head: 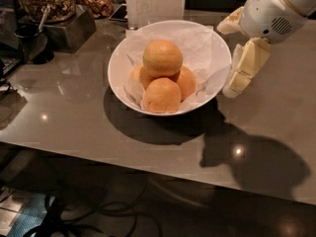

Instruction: Pick orange from white bowl

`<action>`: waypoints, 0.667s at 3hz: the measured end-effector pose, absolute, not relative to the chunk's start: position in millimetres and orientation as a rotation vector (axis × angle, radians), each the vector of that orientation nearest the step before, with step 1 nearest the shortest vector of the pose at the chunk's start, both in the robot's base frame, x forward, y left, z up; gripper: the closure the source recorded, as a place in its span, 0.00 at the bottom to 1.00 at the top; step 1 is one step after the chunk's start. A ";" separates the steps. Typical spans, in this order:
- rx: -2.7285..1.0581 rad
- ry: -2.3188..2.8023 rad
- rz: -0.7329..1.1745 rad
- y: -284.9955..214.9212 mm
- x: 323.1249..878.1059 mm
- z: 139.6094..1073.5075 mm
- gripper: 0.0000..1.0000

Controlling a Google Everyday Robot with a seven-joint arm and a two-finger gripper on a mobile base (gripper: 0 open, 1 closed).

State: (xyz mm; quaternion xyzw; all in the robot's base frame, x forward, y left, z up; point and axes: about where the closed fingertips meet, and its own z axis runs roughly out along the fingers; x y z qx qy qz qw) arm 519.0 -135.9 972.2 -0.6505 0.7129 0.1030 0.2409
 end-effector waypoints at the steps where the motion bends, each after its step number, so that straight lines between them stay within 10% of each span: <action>1: -1.731 1.920 0.356 -128.3 529.5 964.4 0.00; 2: -1.737 1.867 0.489 -103.0 547.5 952.9 0.00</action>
Offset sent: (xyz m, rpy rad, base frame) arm 0.0518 0.0631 -0.0316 0.2554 0.1204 0.1230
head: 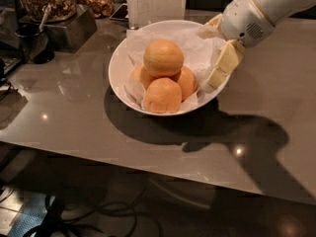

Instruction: Pick orange from white bowl

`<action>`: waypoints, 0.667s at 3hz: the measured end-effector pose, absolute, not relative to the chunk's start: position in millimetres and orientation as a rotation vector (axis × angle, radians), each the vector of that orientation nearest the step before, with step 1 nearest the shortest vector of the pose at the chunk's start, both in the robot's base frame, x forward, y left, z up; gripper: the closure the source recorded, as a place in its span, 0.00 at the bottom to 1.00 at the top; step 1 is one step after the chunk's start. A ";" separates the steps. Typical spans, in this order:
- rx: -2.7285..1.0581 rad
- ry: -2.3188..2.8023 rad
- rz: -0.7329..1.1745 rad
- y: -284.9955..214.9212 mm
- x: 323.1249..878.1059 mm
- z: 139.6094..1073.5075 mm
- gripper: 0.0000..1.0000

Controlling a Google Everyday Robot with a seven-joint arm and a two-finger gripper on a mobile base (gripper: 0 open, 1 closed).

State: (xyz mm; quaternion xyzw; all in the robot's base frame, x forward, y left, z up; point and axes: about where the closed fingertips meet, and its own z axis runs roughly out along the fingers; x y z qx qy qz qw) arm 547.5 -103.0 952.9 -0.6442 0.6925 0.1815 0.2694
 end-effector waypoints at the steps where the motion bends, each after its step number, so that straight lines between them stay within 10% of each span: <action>1: -1.761 1.810 0.609 -76.6 562.4 943.3 0.00; 2: -1.780 1.765 0.686 -56.0 573.2 939.7 0.00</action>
Offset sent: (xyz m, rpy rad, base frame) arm 0.0352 0.0655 -0.0153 0.1494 0.1057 0.1667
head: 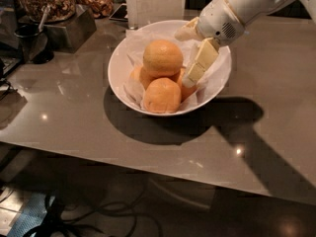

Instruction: Pick orange from white bowl

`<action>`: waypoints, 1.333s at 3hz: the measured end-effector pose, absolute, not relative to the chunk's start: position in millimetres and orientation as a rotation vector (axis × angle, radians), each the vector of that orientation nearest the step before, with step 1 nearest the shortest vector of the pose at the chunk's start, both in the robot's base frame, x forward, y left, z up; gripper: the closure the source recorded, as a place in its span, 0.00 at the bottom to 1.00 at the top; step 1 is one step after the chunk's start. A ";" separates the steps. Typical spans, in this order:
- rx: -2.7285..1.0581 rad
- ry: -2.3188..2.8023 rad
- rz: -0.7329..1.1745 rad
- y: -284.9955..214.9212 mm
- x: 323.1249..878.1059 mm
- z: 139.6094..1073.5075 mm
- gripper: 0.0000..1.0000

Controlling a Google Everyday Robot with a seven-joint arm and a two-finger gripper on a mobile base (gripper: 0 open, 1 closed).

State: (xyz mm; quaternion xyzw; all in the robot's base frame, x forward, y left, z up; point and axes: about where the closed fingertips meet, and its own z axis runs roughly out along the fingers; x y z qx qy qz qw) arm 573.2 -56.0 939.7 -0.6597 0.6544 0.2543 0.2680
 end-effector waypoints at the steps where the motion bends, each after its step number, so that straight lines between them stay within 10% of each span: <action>1: -1.800 1.703 0.794 -21.7 590.0 937.9 0.00; 4: -1.691 1.597 0.938 13.0 593.2 931.1 0.00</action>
Offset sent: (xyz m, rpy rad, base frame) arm 0.0211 0.0471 0.0002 0.0838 0.0737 0.1026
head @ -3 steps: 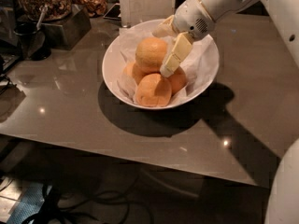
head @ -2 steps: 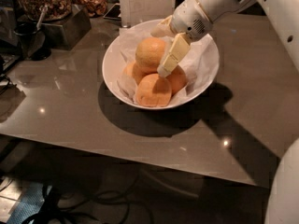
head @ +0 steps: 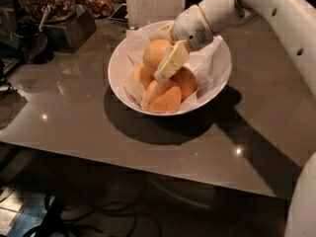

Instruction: Pick orange from white bowl

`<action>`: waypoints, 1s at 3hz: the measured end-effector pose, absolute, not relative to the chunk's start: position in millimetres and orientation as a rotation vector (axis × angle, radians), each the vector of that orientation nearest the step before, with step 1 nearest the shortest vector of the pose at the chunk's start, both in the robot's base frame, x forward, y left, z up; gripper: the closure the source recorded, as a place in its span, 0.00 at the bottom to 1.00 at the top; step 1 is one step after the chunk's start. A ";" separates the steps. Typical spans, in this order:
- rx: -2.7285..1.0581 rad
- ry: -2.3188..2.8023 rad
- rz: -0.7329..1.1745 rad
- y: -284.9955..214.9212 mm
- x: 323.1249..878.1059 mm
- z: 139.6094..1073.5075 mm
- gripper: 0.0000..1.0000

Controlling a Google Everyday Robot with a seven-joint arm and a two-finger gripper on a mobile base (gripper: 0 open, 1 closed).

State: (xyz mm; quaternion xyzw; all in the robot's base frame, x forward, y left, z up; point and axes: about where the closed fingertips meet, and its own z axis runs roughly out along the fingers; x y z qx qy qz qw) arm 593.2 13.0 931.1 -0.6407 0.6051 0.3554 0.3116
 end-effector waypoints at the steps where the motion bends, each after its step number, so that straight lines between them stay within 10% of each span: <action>1: -1.691 1.597 0.938 13.1 593.3 931.1 0.19; 3: -1.691 1.597 0.938 13.2 593.3 931.1 0.65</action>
Offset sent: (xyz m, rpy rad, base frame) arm 0.0000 0.0001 0.0000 0.0004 0.0001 0.0001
